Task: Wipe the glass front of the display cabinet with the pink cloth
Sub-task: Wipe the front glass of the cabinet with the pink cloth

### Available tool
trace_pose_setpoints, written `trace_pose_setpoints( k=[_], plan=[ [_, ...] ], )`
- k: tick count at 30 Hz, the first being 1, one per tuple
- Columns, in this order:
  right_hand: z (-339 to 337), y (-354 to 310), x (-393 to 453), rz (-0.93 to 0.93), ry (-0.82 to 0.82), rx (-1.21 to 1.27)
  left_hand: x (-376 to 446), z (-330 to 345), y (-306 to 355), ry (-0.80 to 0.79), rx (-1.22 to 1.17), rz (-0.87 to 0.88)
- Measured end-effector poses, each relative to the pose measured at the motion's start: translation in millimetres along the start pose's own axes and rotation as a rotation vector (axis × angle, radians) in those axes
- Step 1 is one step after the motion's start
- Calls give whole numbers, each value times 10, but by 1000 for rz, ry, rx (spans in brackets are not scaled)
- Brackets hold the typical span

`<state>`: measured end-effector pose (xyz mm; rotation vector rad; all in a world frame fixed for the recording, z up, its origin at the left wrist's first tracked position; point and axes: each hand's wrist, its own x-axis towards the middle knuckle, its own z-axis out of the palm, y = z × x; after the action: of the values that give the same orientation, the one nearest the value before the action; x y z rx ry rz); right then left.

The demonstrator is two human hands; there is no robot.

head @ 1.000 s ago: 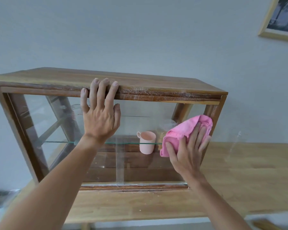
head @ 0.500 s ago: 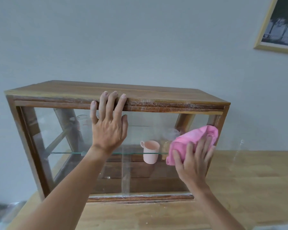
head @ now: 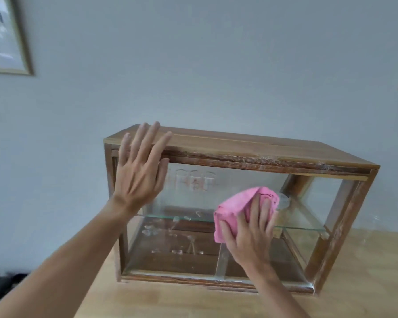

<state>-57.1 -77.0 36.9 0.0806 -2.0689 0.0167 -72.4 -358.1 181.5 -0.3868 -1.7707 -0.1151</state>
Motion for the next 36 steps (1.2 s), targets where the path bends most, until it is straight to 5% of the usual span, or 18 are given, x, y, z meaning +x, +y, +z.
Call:
trace_pose_setpoints(
  k=[5,12,16,23,30,33,36],
  plan=[
    [-92,-357,292,453,50,134,-225,-138,-667,-85,111,-21],
    [61,-1484,381,-85,16,49,-221,-66,-997,-95,18,199],
    [249,-1416,-132,-397,-134,-49,-217,-25,-1084,-70,-29,275],
    [60,-1109,196,87,1,-3,-228,-31,-1080,-65,-96,269],
    [195,-2193,488,-220,3,-6,-136,-184,-1228,-154,-193,331],
    [350,-2157,40,-447,-105,-54,-113,-254,-1298,-201,-182,370],
    [344,-1841,-361,-466,-173,-162,-112,-300,-1305,-216,-225,363]
  ],
)
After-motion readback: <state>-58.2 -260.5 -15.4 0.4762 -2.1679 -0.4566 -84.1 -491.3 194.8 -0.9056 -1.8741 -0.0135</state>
